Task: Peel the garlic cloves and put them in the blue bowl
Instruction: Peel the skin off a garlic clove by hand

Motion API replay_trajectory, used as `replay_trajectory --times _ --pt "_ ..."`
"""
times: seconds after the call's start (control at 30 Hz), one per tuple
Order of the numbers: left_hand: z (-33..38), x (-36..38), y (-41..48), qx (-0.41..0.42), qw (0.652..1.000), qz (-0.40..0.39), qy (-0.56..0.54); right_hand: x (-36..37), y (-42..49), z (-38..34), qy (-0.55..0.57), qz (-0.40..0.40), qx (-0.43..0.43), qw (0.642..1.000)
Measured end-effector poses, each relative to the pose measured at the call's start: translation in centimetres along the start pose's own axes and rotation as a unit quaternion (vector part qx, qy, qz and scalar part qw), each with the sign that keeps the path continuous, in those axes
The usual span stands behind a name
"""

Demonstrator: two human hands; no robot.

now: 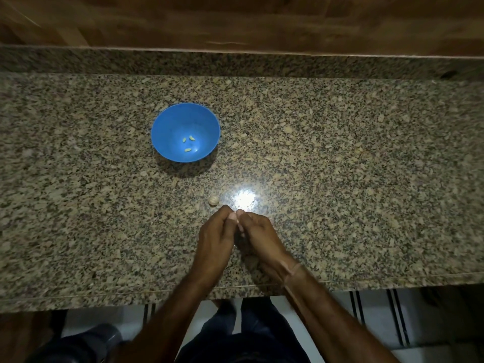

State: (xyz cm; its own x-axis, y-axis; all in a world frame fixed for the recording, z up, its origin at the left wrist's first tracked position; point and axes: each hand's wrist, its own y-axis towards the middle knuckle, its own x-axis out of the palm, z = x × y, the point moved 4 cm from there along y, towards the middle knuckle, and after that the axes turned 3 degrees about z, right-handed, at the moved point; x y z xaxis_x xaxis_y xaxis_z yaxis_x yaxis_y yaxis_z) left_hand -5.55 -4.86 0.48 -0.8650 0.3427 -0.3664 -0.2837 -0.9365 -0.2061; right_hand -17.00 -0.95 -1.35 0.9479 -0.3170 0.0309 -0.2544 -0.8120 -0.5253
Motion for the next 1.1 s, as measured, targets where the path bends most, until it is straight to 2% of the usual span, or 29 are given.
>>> replay_trajectory --times 0.03,0.07,0.1,0.17,0.2,0.27,0.3,0.33,0.4,0.43,0.5,0.57,0.67,0.73,0.8,0.87,0.97,1.03,1.07,1.1 --pt "0.0 0.0 0.0 0.004 1.000 0.004 0.007 0.3 -0.2 0.0 0.042 -0.006 0.030 0.999" --pt "-0.2 0.1 0.2 -0.019 1.000 -0.007 -0.005 0.3 -0.2 0.2 0.045 0.000 0.019 0.999" --pt "-0.6 0.3 0.6 -0.071 0.996 -0.029 -0.039 0.1 -0.2 0.1 -0.008 0.018 -0.031 0.999" --pt "-0.9 0.8 0.7 -0.197 0.968 -0.068 -0.141 -0.7 0.0 0.3 -0.115 0.058 -0.126 0.984" --pt "-0.7 0.9 0.6 -0.217 0.962 -0.070 -0.150 -0.9 0.0 0.4 -0.123 0.058 -0.129 0.982" --pt "0.1 0.7 0.3 -0.120 0.991 -0.033 -0.058 -0.4 0.0 -0.1 -0.035 0.031 -0.037 0.998" --pt "0.2 0.5 0.0 -0.065 0.998 -0.008 -0.018 0.0 0.3 0.1 0.042 0.005 0.052 0.998" --pt "0.0 0.4 -0.2 -0.034 0.999 0.006 0.000 0.6 0.4 0.4 0.120 -0.025 0.141 0.982" --pt "-0.3 0.4 -0.2 -0.037 0.999 0.004 -0.004 1.1 0.2 0.6 0.166 -0.042 0.226 0.959" --pt "-0.6 0.6 0.0 -0.067 0.997 -0.010 -0.031 0.9 0.1 0.6 0.132 -0.031 0.204 0.970" --pt "-0.8 0.9 0.2 -0.157 0.981 -0.037 -0.106 0.0 -0.1 0.6 -0.018 0.022 0.060 0.998" --pt "-1.0 1.5 0.1 -0.254 0.947 -0.056 -0.187 -0.6 -0.5 0.6 -0.141 0.071 -0.106 0.982" --pt "-1.0 1.8 0.1 -0.344 0.901 -0.054 -0.257 -0.5 -0.5 0.4 -0.188 0.043 -0.198 0.961" --pt "-1.1 1.6 0.2 -0.336 0.906 -0.059 -0.251 -0.6 -0.7 0.3 -0.211 0.038 -0.218 0.952" --pt "-0.9 1.3 0.3 -0.278 0.936 -0.065 -0.204 -0.8 -0.9 0.3 -0.179 0.056 -0.206 0.960" --pt "-0.6 0.8 0.4 -0.149 0.985 -0.031 -0.085 -0.9 -1.0 0.1 -0.127 0.061 -0.161 0.977" --pt "-0.3 0.6 0.0 -0.003 0.999 0.028 0.020 -0.6 -0.4 0.2 0.004 0.034 -0.025 0.999" --pt "-0.2 0.5 -0.1 0.018 0.998 0.033 0.047 -0.2 -0.2 0.0 0.037 0.016 0.031 0.999" --pt "-0.5 0.5 0.0 -0.012 0.999 0.020 0.025 -0.3 -0.3 -0.3 -0.018 0.023 -0.009 1.000" --pt "-0.9 0.5 0.2 -0.076 0.997 0.005 -0.033 -0.5 -0.3 -0.4 -0.121 0.037 -0.085 0.988"
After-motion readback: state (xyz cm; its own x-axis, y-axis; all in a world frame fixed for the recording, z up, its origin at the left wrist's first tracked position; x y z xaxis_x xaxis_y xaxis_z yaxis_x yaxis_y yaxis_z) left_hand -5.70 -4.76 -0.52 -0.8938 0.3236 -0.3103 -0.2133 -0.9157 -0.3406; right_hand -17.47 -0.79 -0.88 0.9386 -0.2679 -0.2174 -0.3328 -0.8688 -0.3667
